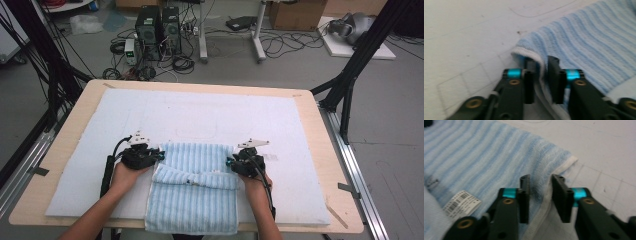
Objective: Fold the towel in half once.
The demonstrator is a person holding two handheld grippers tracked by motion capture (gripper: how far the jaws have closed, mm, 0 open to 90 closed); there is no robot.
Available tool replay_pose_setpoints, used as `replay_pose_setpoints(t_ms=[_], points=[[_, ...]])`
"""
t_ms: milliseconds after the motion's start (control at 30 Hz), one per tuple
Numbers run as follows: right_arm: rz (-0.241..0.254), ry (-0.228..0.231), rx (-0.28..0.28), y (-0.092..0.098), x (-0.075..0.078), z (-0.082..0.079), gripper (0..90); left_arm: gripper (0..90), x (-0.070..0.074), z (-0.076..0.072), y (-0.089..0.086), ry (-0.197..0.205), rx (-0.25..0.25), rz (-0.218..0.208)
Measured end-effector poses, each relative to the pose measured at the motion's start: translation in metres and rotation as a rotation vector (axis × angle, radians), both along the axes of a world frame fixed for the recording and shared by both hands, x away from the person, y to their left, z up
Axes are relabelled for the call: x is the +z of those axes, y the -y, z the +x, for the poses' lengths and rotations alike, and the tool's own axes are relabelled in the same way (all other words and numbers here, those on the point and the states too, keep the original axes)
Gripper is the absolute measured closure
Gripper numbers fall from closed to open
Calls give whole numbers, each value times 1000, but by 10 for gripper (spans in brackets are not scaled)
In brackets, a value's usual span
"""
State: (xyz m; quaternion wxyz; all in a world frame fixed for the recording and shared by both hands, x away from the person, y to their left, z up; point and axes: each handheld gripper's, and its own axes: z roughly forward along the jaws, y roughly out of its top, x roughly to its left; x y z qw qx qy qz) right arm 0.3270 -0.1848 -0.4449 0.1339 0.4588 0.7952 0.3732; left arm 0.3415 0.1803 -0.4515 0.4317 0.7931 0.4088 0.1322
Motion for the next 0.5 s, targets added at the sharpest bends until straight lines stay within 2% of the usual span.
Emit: replay_pose_setpoints(t_ms=[67, 167, 267, 433, 500], points=[[-12, 13, 26, -3, 0, 1, 809, 830, 0, 1, -1, -7, 8, -16], [-13, 18, 41, -5, 0, 2, 830, 839, -1, 4, -4, -31, 23, -60], [-11, 31, 38, -4, 0, 6, 837, 840, 0, 10, -7, -25, 38, -99], [-24, 60, 21, -5, 4, 19, 837, 841, 4, 30, -5, -22, 63, -135], [-18, 69, 8, -4, 5, 26, 837, 841, 6, 39, -4, -16, 62, -129]])
